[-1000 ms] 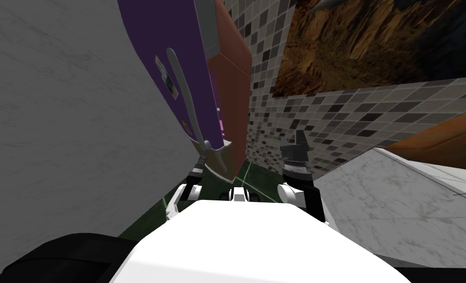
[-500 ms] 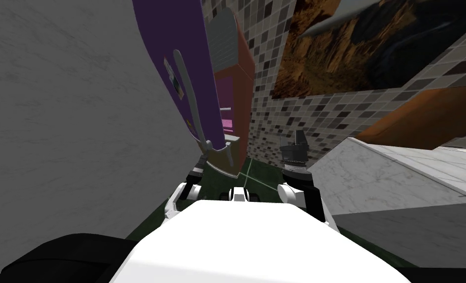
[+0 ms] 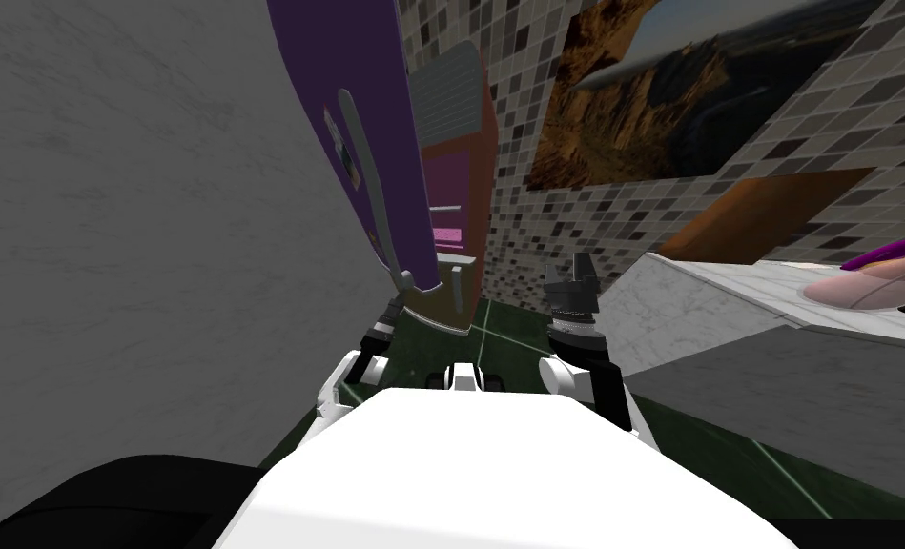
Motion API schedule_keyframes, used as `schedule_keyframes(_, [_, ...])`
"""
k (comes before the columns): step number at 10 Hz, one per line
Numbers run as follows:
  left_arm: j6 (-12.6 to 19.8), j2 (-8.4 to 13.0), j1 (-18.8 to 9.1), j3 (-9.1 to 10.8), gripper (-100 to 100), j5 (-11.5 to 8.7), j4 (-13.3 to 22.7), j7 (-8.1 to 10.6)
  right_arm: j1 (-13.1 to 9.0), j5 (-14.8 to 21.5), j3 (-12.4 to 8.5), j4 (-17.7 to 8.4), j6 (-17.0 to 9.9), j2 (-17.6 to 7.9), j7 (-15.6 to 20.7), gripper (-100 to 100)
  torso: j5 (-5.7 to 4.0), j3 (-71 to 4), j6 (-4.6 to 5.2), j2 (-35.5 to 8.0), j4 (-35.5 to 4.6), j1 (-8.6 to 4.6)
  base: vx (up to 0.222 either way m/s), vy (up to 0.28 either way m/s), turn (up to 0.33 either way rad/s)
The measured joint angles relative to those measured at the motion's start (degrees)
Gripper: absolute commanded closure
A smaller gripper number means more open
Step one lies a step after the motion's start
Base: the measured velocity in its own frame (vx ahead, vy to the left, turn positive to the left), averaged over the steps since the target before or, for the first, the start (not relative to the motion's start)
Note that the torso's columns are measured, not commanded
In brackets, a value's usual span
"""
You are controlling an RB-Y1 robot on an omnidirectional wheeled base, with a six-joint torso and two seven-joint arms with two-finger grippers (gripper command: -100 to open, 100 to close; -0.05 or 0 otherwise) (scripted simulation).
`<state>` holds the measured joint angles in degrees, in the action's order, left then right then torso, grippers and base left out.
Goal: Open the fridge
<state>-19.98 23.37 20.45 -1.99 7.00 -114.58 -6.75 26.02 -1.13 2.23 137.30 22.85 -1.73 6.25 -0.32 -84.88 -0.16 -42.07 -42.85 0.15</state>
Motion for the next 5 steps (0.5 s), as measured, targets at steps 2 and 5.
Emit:
schedule_keyframes(2, [-0.2,0.51,0.51,-0.45,100,0.0,-0.12,0.24,0.01,0.0,0.01,0.01,0.01,0.01,0.0,0,0.1,0.04,0.23,0.12,0.49,-0.41,-0.079,0.23,-0.099])
schedule_keyframes(5, [-1.62,2.3,1.94,-2.42,100,0.1,-1.58,1.04,0.01,0.0,0.0,0.01,0.0,-0.01,0.0,0,0.27,0.18,0.08,-0.15,0.33,0.19,-0.082,0.262,-0.052])
